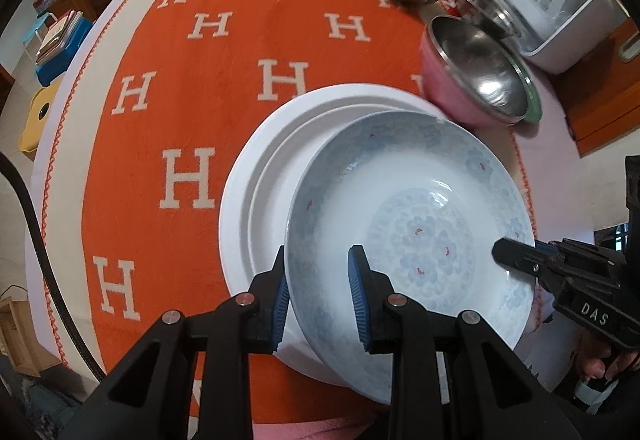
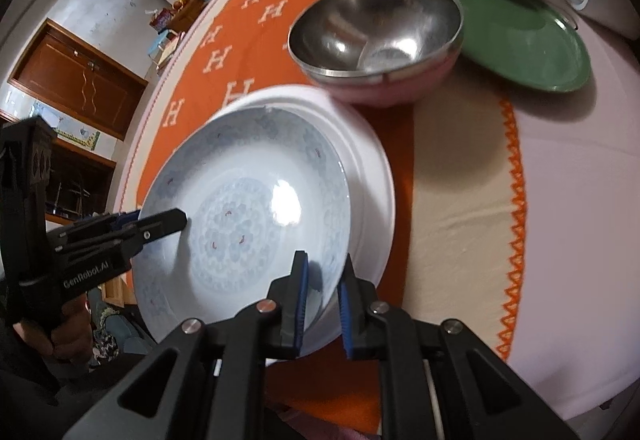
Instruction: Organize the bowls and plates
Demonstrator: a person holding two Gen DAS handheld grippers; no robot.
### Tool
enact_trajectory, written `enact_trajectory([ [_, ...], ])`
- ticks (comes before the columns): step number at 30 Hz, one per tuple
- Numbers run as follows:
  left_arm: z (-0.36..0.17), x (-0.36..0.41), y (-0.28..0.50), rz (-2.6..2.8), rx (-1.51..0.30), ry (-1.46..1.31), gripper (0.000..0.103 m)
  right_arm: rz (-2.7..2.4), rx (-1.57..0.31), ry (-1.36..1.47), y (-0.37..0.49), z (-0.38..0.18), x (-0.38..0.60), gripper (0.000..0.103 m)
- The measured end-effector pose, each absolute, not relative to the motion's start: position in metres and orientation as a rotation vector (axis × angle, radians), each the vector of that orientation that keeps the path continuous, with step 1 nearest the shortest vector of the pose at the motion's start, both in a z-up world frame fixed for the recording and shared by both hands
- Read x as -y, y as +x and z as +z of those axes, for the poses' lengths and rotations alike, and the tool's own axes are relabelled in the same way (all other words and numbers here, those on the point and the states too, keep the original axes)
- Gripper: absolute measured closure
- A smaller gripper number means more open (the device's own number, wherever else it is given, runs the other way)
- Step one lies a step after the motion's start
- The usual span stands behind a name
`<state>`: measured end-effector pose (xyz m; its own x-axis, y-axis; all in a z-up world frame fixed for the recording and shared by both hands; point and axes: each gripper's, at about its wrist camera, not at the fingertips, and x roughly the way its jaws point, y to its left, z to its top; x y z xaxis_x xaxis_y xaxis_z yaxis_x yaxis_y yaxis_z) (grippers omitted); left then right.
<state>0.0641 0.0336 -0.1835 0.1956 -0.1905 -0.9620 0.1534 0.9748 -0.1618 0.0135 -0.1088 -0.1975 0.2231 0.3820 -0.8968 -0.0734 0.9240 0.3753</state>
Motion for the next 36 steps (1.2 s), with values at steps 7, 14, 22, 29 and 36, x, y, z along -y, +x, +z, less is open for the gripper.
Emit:
enact_trajectory([
  [7,-0.198,-0.039,0.077,-0.224,-1.375,-0.015,0.078,0.309,-1.334,0.242,0.017,-0.209,0.094,0.087],
  [14,-0.208,-0.041,0.087,-0.264,-1.391,0.028,0.078,0.23,-1.338,0.222,0.016,-0.213,0.087,0.087],
  [22,-0.211,-0.041,0.098,-0.393,-1.423,0.073,0.075,0.083,-1.331,0.271,0.016,-0.213,0.081,0.084],
  [29,-0.195,-0.041,0.104,-0.506,-1.394,0.118,0.059,-0.062,-1.292,0.39,0.004,-0.208,0.084,0.076],
  [36,-0.163,-0.041,0.118,-0.614,-1.315,0.172,0.05,-0.191,-1.177,0.389,-0.014,-0.18,0.078,0.048],
])
